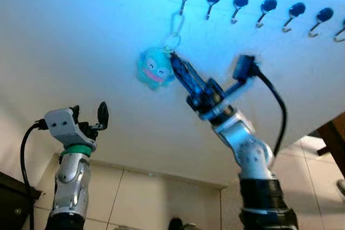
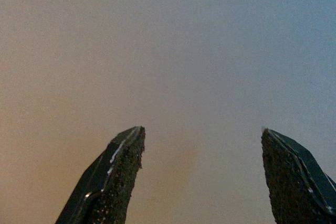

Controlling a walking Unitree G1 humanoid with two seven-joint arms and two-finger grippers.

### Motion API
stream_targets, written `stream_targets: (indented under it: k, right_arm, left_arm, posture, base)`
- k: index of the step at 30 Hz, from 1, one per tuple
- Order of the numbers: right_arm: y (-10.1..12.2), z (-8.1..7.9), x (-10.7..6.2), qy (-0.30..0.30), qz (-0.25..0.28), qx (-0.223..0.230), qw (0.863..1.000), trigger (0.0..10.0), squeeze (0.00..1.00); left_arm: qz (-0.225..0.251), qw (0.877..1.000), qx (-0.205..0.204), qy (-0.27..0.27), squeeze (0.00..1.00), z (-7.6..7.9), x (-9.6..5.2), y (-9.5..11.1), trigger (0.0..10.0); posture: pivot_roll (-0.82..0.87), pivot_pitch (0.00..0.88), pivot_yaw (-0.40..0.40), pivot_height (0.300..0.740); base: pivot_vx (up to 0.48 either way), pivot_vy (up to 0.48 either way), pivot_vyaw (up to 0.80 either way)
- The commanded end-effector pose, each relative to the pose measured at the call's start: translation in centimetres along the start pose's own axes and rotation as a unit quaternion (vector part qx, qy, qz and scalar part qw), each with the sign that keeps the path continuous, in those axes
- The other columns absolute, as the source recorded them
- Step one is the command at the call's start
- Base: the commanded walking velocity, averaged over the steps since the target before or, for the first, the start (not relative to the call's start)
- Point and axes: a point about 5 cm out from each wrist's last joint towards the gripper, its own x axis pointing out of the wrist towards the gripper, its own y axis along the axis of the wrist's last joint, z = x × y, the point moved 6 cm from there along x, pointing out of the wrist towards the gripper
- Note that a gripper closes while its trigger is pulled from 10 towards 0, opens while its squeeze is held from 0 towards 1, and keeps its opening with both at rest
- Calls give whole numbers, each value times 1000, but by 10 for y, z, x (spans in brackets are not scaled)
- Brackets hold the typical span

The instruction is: Hang keys on a hook

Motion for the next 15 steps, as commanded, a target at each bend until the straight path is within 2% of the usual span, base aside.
stream_targets:
  k: [1,5,7,8,10,11,13,14,15]
  right_arm:
    - [-1,-8,0,23,-4,8,1000,10000,0]
    - [-20,-20,-29,54,-46,31,997,10000,0]
    - [-27,-8,-44,17,-56,34,998,10000,0]
    - [-27,-8,-44,17,-56,34,998,10000,0]
    - [-29,20,-63,-59,-54,35,996,10000,0]
    - [-29,20,-63,-59,-54,35,996,10000,0]
    - [-33,49,-85,-139,-55,35,988,10000,0]
    - [-39,66,-99,-188,-65,26,980,10000,0]
    - [-39,66,-99,-188,-65,26,980,10000,0]
  left_arm:
    - [-25,1000,2,4,0,-1,-5,-13,10000]
    - [-45,999,24,-6,0,3,-9,-23,10000]
    - [-54,998,24,-7,0,3,-12,-28,10000]
    - [-54,998,24,-7,0,3,-12,-28,10000]
    - [-70,997,30,-7,0,0,-16,-36,10000]
    - [-70,997,30,-7,0,0,-16,-36,10000]
    - [-86,996,36,-3,0,-5,-21,-45,10000]
    - [-97,995,40,0,0,-8,-24,-51,10000]
    - [-97,995,40,0,0,-8,-24,-51,10000]
  posture:
    - [177,104,-13,740]
    - [174,110,-13,740]
    - [172,111,-12,740]
    - [172,111,-12,740]
    - [170,112,-13,740]
    - [170,112,-13,740]
    - [167,109,-11,740]
    - [167,110,-9,740]
    - [167,110,-9,740]
  base:
    - [0,0,0]
    - [0,0,0]
    - [-322,0,0]
    - [-322,0,0]
    - [-351,0,0]
    - [-364,0,0]
    - [-382,0,0]
    - [-382,0,0]
    - [-382,0,0]
